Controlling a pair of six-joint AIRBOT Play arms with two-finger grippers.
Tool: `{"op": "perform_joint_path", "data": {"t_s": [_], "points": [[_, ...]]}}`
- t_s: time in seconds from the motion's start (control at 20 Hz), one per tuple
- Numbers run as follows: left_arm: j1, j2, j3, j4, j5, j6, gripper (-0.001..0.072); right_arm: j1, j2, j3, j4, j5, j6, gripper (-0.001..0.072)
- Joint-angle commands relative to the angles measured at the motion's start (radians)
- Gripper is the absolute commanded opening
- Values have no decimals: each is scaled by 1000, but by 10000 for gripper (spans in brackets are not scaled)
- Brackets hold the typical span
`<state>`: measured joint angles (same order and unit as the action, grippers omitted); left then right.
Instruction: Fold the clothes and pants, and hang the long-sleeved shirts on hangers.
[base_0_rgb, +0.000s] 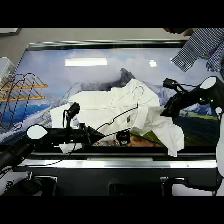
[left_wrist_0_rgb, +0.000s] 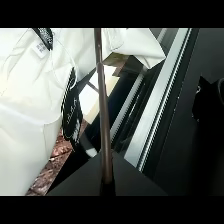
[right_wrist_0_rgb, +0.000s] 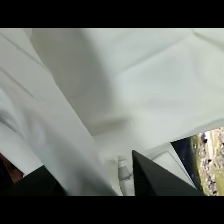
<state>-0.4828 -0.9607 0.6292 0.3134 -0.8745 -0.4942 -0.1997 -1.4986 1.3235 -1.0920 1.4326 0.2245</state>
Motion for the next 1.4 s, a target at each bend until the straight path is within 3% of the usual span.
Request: {"op": "perform_joint_path", "data": {"t_s": [0.0,0.1,0.15,0.45,0.5,0.65,0.75,0.85,0.9,1.0,1.2,1.35], "points": [[-1,0,1,0,1,0,19,0,-17,0,9,9,-4,266],[-1,0,1,0,1,0,19,0,-17,0,14,35,-4,36],[-1,0,1,0,1,0,19,0,-17,0,14,51,-5,26],[0,0,1,0,1,-3,23,0,12,0,14,85,-5,20],[0,0,1,0,1,-4,78,0,26,0,14,88,-5,19],[5,0,1,1,16,-58,396,-1,80,0,14,103,-5,17],[10,-1,1,1,42,-89,437,-1,121,0,14,130,-5,17],[17,-1,1,2,78,-131,557,-3,159,0,9,130,-4,16],[21,-1,1,5,95,-157,558,-3,176,0,5,128,-5,16],[39,-1,1,5,99,-195,638,-3,202,0,3,127,-3,17],[95,0,1,47,98,-354,642,-3,249,0,-3,132,0,17],[156,0,1,196,98,-553,641,-3,279,0,-6,130,18,17]]}}
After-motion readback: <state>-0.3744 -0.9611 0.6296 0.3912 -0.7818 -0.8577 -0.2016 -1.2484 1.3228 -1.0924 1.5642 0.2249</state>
